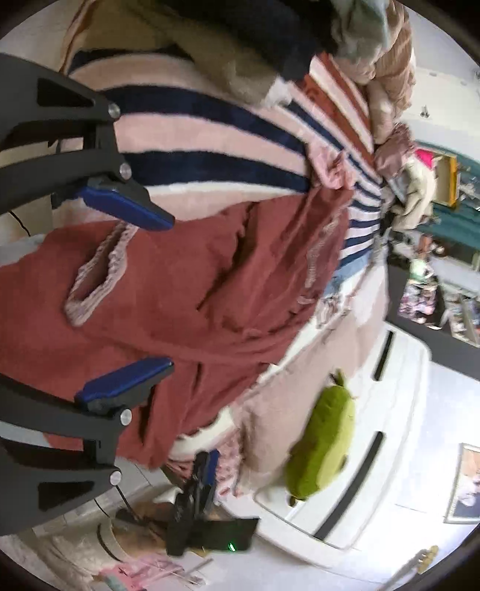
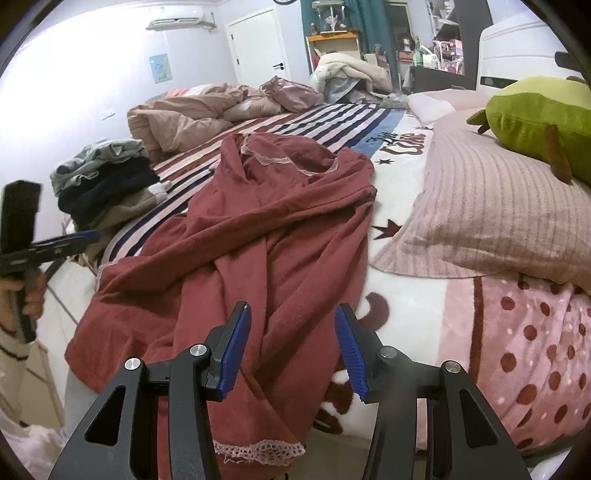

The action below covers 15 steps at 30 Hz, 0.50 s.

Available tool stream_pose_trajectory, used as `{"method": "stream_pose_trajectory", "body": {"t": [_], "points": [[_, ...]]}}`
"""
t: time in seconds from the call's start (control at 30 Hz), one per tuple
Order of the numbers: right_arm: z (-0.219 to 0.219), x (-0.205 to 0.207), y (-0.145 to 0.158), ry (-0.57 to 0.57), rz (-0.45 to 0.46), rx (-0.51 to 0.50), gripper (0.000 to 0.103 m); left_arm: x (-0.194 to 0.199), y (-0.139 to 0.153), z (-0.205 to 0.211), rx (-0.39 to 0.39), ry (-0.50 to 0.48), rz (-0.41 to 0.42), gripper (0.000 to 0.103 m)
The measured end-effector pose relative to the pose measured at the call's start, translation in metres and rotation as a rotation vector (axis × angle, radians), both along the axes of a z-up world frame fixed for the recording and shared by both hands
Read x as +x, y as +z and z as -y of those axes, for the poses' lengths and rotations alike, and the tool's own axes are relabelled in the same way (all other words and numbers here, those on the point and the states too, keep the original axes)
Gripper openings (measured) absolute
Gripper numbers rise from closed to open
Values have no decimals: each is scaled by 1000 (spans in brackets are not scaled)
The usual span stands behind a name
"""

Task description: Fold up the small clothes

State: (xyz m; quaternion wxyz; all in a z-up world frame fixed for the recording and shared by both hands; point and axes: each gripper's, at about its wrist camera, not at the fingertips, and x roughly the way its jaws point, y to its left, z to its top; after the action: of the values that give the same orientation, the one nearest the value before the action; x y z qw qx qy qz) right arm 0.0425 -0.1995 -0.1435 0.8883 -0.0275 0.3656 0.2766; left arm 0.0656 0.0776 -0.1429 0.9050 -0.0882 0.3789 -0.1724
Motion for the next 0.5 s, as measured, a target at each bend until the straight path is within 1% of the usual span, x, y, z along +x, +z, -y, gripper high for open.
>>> {"method": "stream_pose_trajectory", "body": {"t": [0.03, 0.07, 0.1, 0.13, 0.17, 0.23, 0.27, 0.33, 0.4, 0.43, 0.47, 0.5], "points": [[0, 1, -1, 3, -3, 2, 43, 7, -5, 3, 9, -24, -11, 61], [-1, 2, -1, 5, -6, 2, 43, 17, -11, 8, 31, -61, -22, 57], [-2, 3, -2, 7, -9, 1, 43, 24, -15, 14, 51, -89, -31, 50], [-2, 4, -3, 8, -12, -2, 43, 29, -19, 19, 67, -116, -39, 46], [-4, 4, -4, 7, -12, -3, 43, 37, -24, 26, 89, -149, -48, 45], [-5, 5, -5, 9, -15, -2, 43, 45, -30, 36, 138, -184, -55, 45], [-5, 5, -5, 10, -15, 0, 43, 50, -34, 42, 174, -200, -59, 45], [-5, 5, -6, 10, -17, 2, 43, 58, -44, 51, 249, -210, -90, 45], [-5, 5, -6, 9, -19, 1, 43, 57, -47, 56, 293, -217, -91, 45], [-5, 5, -7, 8, -21, 1, 43, 54, -47, 58, 309, -219, -83, 41], [-5, 6, -7, 7, -22, 1, 43, 50, -46, 59, 322, -222, -80, 34], [-5, 6, -8, 5, -24, -1, 43, 47, -44, 60, 324, -223, -75, 17]]}}
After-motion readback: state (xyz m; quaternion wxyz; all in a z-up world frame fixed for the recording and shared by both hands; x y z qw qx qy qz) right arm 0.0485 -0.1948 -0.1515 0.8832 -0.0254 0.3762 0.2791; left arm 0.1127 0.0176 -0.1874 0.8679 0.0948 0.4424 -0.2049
